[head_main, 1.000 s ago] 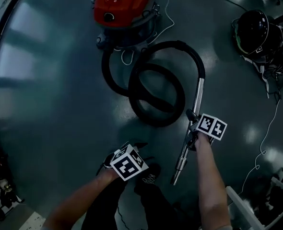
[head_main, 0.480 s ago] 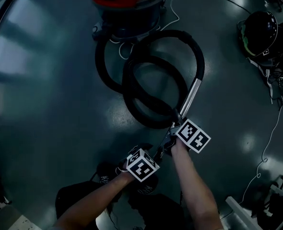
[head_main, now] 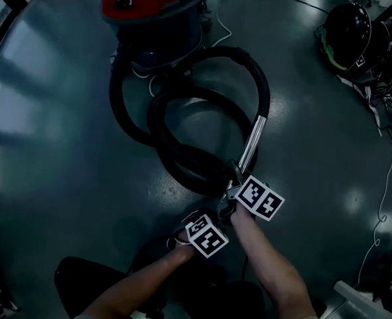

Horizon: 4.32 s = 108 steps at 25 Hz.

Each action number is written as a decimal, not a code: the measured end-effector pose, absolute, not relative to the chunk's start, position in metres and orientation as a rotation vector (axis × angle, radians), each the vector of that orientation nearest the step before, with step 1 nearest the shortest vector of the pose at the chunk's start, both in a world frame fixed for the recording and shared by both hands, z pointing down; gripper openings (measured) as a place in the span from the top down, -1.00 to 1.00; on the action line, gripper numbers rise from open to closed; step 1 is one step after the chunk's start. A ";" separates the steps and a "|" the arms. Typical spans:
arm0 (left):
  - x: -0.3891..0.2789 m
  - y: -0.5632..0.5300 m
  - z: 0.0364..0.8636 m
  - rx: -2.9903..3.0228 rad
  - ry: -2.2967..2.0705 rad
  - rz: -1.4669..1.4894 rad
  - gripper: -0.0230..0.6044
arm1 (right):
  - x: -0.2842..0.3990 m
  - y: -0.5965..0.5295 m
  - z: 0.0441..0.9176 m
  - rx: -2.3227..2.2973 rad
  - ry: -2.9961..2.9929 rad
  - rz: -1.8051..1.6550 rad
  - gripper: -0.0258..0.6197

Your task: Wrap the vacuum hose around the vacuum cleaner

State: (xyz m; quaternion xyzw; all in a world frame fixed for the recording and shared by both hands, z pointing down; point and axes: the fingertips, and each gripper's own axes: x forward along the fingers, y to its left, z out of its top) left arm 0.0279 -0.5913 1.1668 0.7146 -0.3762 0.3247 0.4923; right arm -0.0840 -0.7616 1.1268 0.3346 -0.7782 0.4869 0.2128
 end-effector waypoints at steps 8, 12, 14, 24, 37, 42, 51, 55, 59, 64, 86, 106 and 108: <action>0.006 -0.587 1.198 1.734 -0.927 0.814 0.12 | -0.084 -0.763 1.163 0.727 -2.157 1.183 0.37; 0.001 -0.586 1.201 1.739 -0.922 0.812 0.15 | -0.078 -0.761 1.173 0.652 -2.126 1.091 0.27; 0.000 -0.587 1.201 1.744 -0.920 0.811 0.16 | -0.077 -0.762 1.174 0.631 -2.126 1.065 0.25; -0.055 -0.594 1.200 1.702 -0.953 0.829 0.19 | -0.053 -0.779 1.165 0.547 -2.162 0.825 0.18; -0.106 -0.585 1.206 1.666 -1.013 0.856 0.20 | -0.070 -0.736 1.164 0.187 -2.187 0.285 0.19; -0.100 -0.586 1.204 1.709 -0.995 0.884 0.19 | -0.083 -0.722 1.165 0.133 -2.186 0.211 0.47; -0.116 -0.589 1.166 1.737 -0.966 0.869 0.19 | -0.097 -0.699 1.161 0.019 -2.201 0.136 0.91; -0.130 -0.594 1.149 1.794 -0.950 0.929 0.20 | -0.097 -0.689 1.156 -0.011 -2.226 0.160 0.91; -0.135 -0.599 1.143 1.840 -0.978 1.043 0.52 | -0.096 -0.681 1.143 -0.051 -2.238 0.164 0.91; -0.137 -0.600 1.130 1.918 -0.976 1.187 0.91 | -0.096 -0.675 1.121 -0.134 -2.219 0.090 0.91; -0.106 -0.546 0.791 1.907 -1.225 1.028 0.91 | -0.031 -0.598 0.808 0.054 -2.220 0.275 0.91; -0.008 -0.482 0.468 1.921 -1.412 0.665 0.91 | 0.031 -0.504 0.483 0.147 -2.382 0.378 0.91; -0.004 -0.476 0.445 1.956 -1.425 0.644 0.91 | 0.025 -0.499 0.456 0.163 -2.414 0.352 0.91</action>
